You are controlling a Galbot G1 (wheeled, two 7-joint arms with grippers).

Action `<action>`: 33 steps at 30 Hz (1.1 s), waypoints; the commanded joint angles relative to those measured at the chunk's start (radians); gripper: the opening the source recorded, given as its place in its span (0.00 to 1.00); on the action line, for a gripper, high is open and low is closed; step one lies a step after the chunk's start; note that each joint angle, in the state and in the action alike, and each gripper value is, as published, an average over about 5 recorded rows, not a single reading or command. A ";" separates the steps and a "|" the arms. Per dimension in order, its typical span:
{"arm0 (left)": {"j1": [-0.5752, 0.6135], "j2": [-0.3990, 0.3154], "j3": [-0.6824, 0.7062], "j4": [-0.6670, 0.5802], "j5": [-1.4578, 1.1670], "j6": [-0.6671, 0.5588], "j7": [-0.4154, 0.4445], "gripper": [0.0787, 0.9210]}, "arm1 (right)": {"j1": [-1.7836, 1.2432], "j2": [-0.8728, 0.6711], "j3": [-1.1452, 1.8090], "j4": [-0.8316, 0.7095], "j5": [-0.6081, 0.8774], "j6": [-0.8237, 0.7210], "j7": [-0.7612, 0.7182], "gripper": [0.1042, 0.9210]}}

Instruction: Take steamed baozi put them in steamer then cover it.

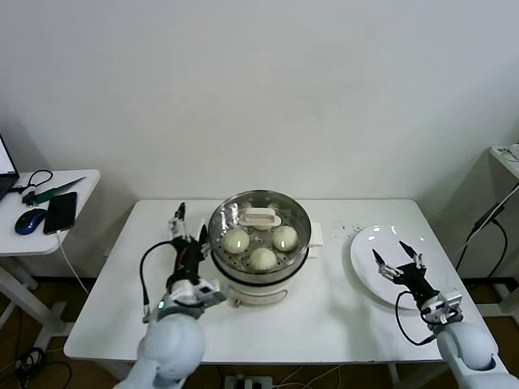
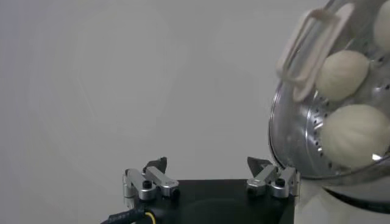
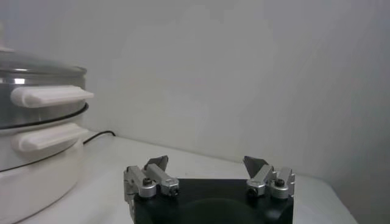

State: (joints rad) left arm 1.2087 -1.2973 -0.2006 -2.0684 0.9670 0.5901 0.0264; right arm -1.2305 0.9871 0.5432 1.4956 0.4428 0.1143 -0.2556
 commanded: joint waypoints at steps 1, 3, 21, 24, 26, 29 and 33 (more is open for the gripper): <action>0.219 -0.047 -0.394 0.075 -0.761 -0.515 -0.181 0.88 | -0.023 0.011 0.026 0.026 -0.001 0.000 0.002 0.88; 0.243 -0.067 -0.427 0.099 -0.863 -0.533 -0.178 0.88 | -0.028 0.016 0.028 0.029 -0.003 0.001 0.000 0.88; 0.293 -0.097 -0.447 0.187 -1.079 -0.601 -0.116 0.88 | -0.067 0.047 0.054 0.049 -0.004 0.018 -0.008 0.88; 0.291 -0.097 -0.443 0.183 -1.066 -0.601 -0.116 0.88 | -0.074 0.051 0.057 0.048 -0.004 0.018 -0.007 0.88; 0.289 -0.097 -0.445 0.183 -1.059 -0.602 -0.116 0.88 | -0.080 0.055 0.058 0.048 -0.008 0.017 -0.006 0.88; 0.289 -0.095 -0.448 0.182 -1.056 -0.605 -0.114 0.88 | -0.085 0.060 0.060 0.052 -0.014 0.014 -0.006 0.88; 0.296 -0.096 -0.447 0.175 -1.054 -0.609 -0.112 0.88 | -0.084 0.063 0.062 0.055 -0.015 0.010 -0.005 0.88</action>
